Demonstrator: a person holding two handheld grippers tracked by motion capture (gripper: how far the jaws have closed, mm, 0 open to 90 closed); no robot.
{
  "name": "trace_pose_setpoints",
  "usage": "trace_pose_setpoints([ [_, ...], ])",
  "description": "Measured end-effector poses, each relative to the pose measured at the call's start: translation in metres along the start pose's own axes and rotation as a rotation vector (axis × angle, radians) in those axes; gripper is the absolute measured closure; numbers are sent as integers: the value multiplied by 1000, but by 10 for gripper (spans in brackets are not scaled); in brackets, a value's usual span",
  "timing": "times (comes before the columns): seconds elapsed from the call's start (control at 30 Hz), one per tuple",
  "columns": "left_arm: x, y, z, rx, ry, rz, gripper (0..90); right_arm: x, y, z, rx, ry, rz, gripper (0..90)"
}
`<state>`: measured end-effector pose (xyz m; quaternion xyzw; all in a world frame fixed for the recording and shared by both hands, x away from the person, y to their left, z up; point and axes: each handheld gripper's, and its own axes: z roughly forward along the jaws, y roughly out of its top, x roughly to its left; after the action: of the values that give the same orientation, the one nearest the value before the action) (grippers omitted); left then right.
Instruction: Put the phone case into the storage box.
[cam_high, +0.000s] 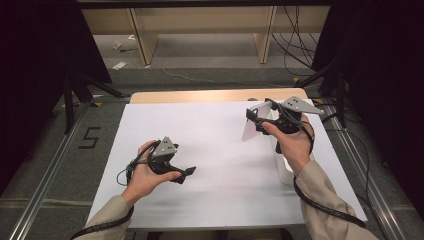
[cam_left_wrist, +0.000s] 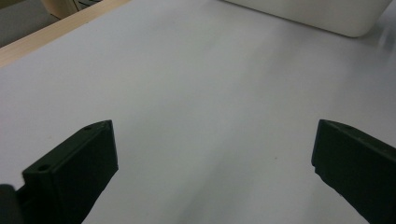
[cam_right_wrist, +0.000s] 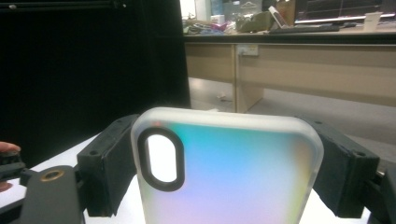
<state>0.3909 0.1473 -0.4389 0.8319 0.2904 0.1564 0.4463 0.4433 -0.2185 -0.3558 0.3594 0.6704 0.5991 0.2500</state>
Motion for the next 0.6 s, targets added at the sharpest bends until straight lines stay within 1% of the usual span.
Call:
trace_pose_setpoints([
  [0.17,0,0,0,-2,0,-2,0,-5,4,-4,-12,-17,2,187],
  [0.27,0,0,0,-2,1,-3,0,-8,5,-7,-12,-36,-12,187],
  [0.6,1,0,0,-6,3,-5,0,-16,7,-12,-19,-64,-3,187],
])
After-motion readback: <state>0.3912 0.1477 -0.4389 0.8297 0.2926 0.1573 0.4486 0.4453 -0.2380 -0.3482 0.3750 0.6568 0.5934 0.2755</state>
